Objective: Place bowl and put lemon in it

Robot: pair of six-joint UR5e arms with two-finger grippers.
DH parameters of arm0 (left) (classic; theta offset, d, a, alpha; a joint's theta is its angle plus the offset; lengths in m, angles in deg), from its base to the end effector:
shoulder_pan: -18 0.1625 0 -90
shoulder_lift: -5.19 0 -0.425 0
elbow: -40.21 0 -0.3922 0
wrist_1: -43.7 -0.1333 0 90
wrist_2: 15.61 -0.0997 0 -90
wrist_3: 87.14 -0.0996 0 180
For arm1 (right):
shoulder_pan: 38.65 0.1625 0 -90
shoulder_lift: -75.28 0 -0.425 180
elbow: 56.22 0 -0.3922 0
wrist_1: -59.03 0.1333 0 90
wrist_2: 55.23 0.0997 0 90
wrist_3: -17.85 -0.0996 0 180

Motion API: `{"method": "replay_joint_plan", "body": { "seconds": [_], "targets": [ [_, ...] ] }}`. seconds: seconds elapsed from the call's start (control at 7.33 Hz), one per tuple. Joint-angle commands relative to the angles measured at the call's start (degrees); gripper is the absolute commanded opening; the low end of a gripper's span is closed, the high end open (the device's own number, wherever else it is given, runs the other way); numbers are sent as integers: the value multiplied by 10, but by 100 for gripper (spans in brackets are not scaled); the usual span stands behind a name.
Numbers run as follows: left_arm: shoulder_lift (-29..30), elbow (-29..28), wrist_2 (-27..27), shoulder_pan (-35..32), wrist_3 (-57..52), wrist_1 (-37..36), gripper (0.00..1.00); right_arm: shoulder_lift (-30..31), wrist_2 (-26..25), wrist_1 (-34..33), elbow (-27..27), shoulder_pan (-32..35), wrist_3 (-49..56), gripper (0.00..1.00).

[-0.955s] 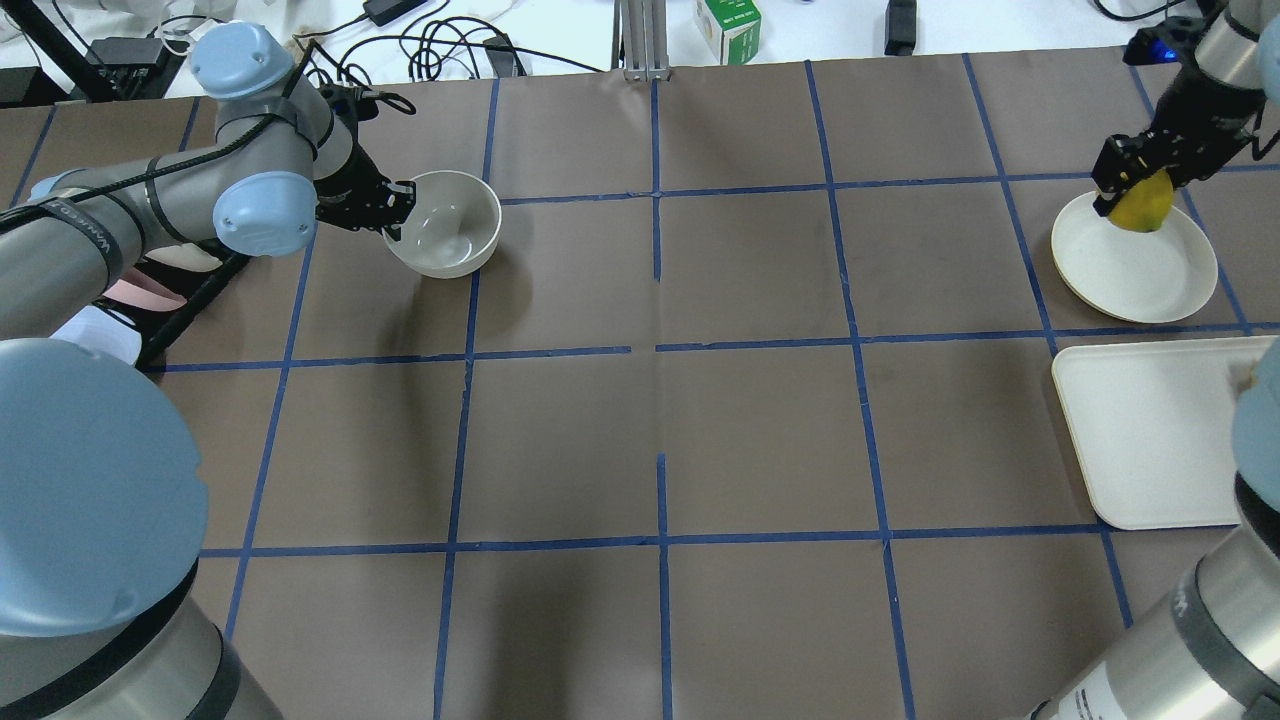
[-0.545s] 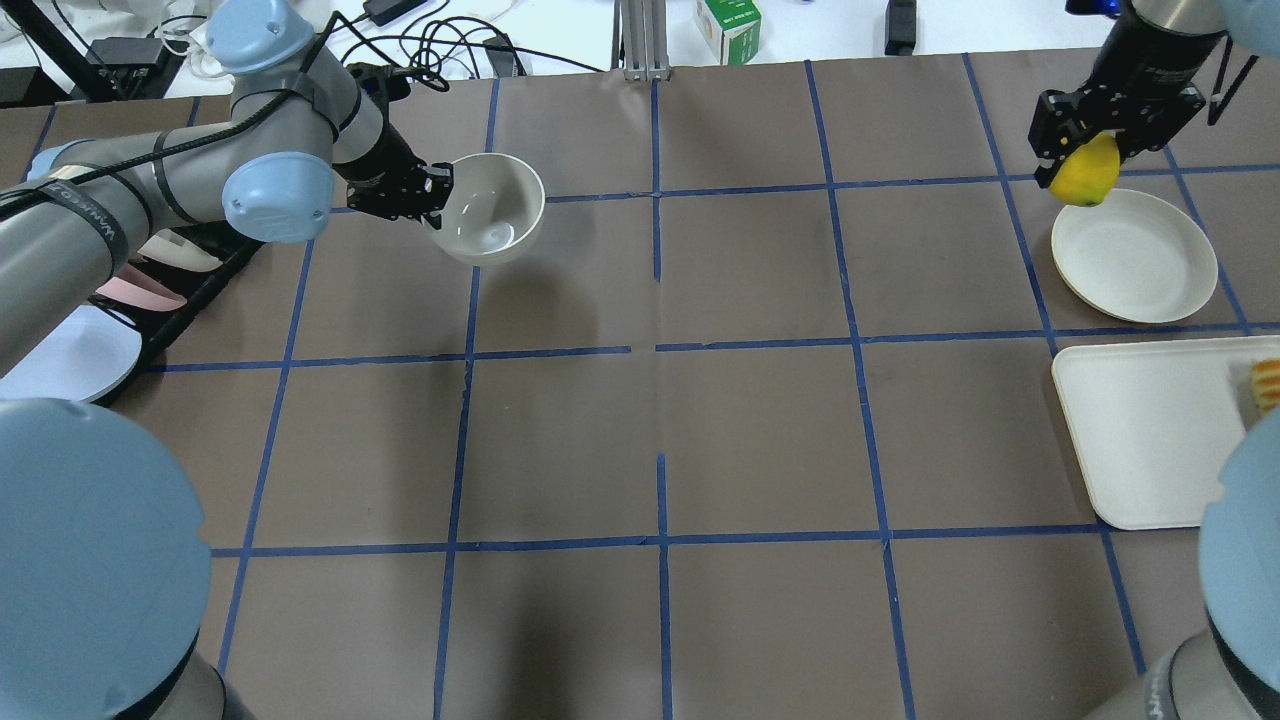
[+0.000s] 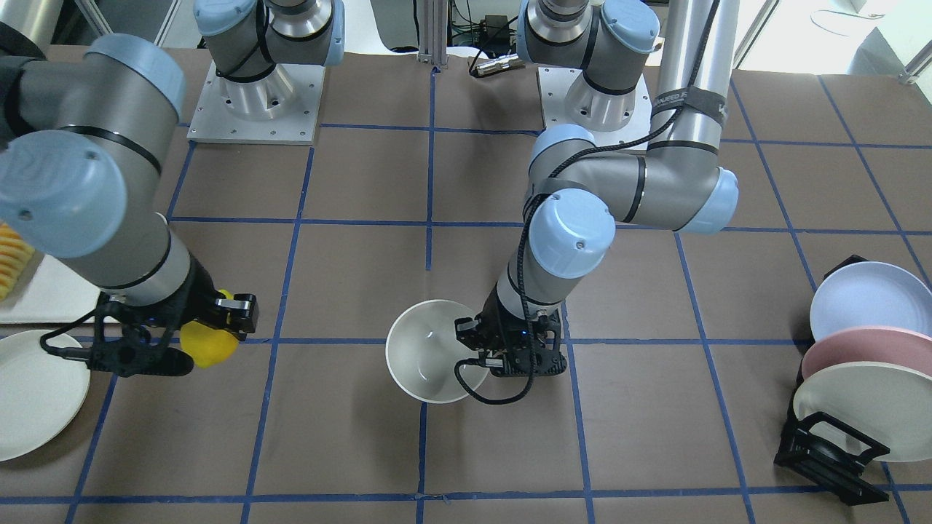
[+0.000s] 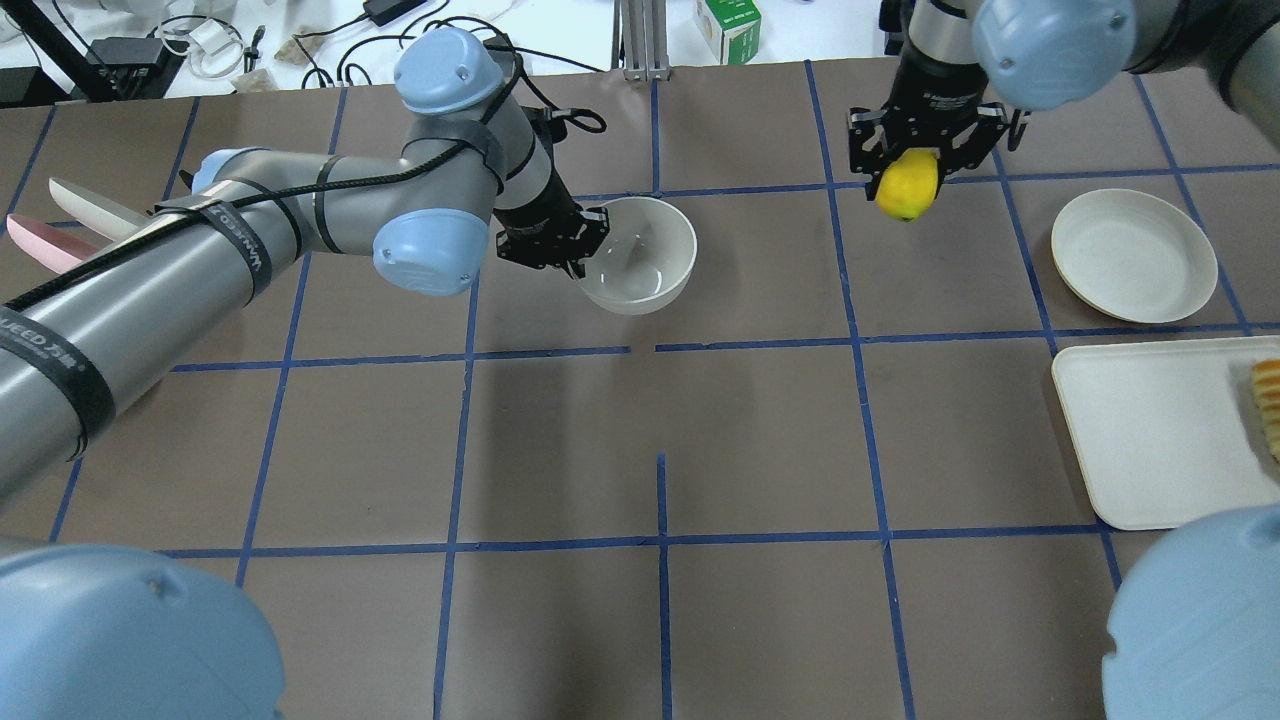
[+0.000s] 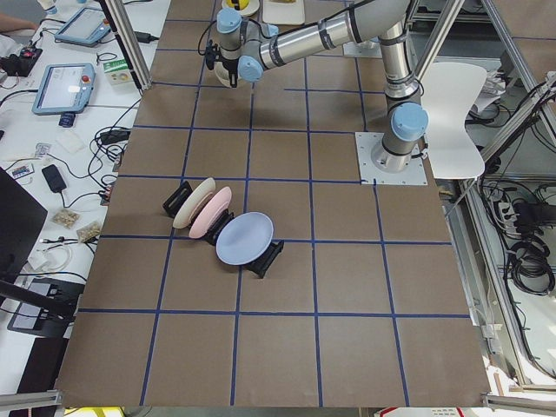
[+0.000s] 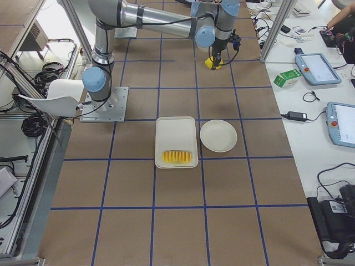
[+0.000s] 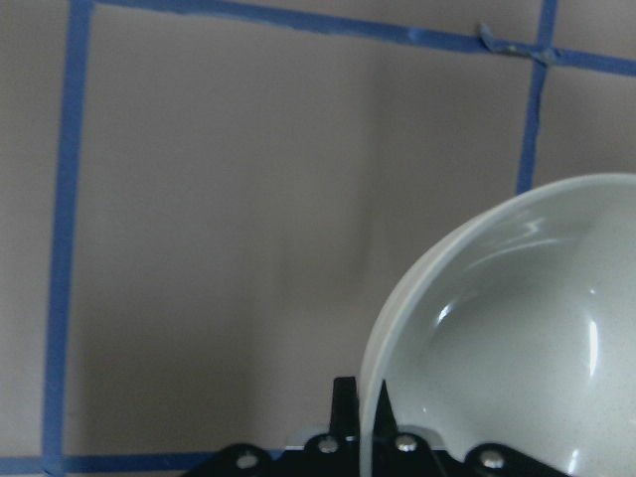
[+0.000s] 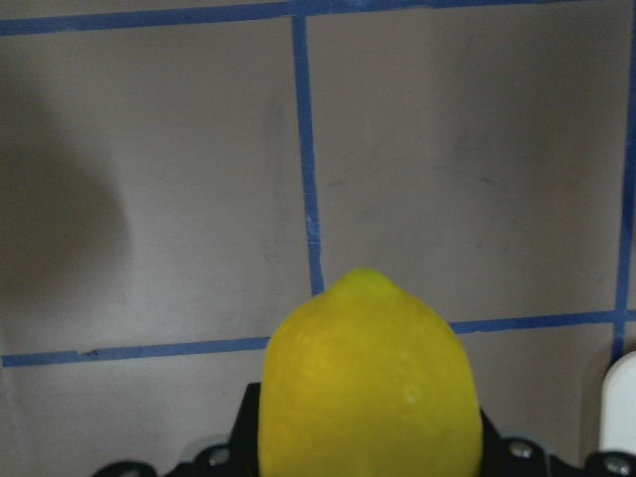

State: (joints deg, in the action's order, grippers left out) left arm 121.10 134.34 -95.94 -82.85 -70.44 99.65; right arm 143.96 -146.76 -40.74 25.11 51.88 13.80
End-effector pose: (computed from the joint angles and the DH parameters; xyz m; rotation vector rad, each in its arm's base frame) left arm -0.2662 -0.5920 0.2575 0.1423 -2.9574 0.0410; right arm 0.1365 -0.6305 0.3681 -0.0945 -3.1105 -0.0765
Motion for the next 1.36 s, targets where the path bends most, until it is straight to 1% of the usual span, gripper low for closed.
{"method": "replay_joint_plan", "body": {
  "seconds": [0.0,0.14,0.27,0.41,0.55,0.68,0.82,0.95,1.09,1.23],
  "targets": [
    [-13,48,-2,-15,18,-18,0,-7,4,-82,49,18,-42,5],
    [-15,63,-3,-15,18,-39,0,-7,6,-116,66,18,-41,5],
    [-9,65,-2,-15,19,-51,0,-6,6,-118,66,18,-42,5],
    [-3,65,0,-15,19,-56,0,-5,6,-112,68,19,-60,0],
    [-2,65,-2,-16,19,-56,0,-7,6,-113,68,31,-76,0],
    [4,65,-2,-16,19,-57,7,-7,6,-118,68,49,-91,0],
    [5,64,-2,-15,18,-57,32,-10,6,-120,68,62,-109,0],
    [-1,64,-3,-15,18,-56,89,-12,6,-119,68,72,-119,0],
    [-13,62,-5,-14,18,-47,100,-13,7,-120,67,87,-136,0],
    [-23,55,-8,-11,18,-29,100,-19,7,-120,68,104,-159,0]
  ]
}}
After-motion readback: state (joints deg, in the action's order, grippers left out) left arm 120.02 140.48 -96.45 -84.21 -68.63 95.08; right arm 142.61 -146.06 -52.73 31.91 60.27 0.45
